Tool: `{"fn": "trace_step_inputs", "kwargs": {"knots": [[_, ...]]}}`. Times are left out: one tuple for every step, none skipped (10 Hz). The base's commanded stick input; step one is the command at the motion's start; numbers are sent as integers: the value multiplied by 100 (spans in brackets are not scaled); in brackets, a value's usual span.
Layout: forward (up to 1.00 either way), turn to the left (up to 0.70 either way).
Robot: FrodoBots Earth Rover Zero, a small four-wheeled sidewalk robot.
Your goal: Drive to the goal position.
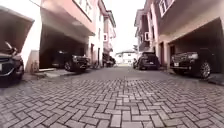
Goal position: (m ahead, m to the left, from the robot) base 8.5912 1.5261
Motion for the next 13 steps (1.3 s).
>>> {"fn": "trace_step_inputs", "kwargs": {"knots": [[69,3],[69,3],[69,3],[69,3],[69,3],[69,3],[69,3],[69,3],[69,3],[69,3],[69,3],[69,3],[69,3]]}}
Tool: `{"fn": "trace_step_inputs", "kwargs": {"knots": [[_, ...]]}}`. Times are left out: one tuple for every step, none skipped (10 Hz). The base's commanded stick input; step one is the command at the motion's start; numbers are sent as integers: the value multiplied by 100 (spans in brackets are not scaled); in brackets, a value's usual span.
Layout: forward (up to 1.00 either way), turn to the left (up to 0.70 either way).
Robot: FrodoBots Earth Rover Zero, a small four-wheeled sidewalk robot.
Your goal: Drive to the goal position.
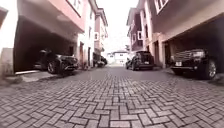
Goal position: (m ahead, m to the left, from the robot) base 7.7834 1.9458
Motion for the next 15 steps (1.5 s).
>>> {"fn": "trace_step_inputs", "kwargs": {"knots": [[69,3],[69,3],[69,3],[69,3],[69,3],[69,3],[69,3],[69,3],[69,3],[69,3],[69,3],[69,3],[69,3],[69,3],[69,3]]}}
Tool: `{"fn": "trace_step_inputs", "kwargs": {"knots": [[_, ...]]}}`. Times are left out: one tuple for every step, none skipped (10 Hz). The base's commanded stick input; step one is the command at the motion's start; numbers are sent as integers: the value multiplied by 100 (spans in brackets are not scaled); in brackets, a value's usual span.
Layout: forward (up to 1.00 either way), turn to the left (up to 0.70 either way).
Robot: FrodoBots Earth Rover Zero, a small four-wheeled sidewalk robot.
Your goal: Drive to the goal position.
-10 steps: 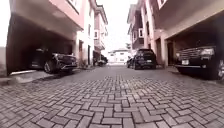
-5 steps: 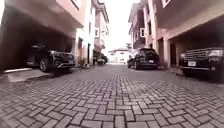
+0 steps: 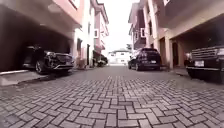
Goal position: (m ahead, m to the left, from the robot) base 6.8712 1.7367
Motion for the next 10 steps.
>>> {"fn": "trace_step_inputs", "kwargs": {"knots": [[69,3],[69,3],[69,3],[69,3],[69,3],[69,3],[69,3],[69,3],[69,3],[69,3]]}}
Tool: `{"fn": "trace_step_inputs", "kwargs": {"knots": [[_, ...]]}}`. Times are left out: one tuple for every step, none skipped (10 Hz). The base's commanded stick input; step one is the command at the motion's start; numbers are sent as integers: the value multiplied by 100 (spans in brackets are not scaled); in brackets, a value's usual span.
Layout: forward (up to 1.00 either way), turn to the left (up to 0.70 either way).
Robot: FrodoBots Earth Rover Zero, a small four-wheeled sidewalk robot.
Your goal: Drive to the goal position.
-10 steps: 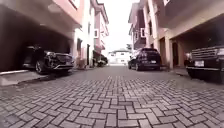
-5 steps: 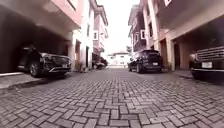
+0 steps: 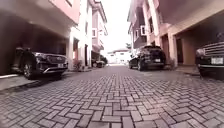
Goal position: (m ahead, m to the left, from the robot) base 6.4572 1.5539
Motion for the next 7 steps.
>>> {"fn": "trace_step_inputs", "kwargs": {"knots": [[69,3],[69,3],[69,3],[69,3],[69,3],[69,3],[69,3]]}}
